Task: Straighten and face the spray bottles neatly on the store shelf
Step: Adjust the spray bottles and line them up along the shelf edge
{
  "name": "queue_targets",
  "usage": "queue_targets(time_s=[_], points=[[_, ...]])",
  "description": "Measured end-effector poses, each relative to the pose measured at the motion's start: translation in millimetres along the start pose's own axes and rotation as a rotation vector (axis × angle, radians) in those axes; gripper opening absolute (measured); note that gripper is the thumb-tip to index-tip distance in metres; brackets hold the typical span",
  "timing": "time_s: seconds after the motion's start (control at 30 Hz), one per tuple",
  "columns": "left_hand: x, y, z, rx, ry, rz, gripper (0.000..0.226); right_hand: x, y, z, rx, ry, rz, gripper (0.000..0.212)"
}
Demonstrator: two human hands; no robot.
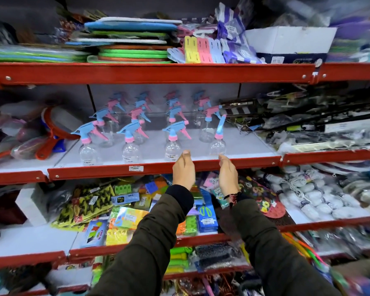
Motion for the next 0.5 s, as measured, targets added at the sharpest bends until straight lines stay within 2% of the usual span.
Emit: queue_targets(time_s=[0.13,0.3,0.5], points=[[-6,5,37,0.083,0.024,0.019,0.036,2,22,-24,-0.039,-0.048,-0.013,0.048],[-13,23,67,0.117,0.174,0.047,0.049,9,59,-35,-0.044,-0.086,-0.03,0.048],[-11,48,98,0.189,0.254,0.021,0.041,10,93,-18,0.125,-0.195,-0.04,0.05]])
Point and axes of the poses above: each hand's wrist, its own y-axis towards the middle knuckle, its own z-axis out of the palm, x = y × z, the point moved 10 cm from there along y, towards the middle knuckle, and after that the axes turned 3 degrees about -x, right-handed, at the moved point
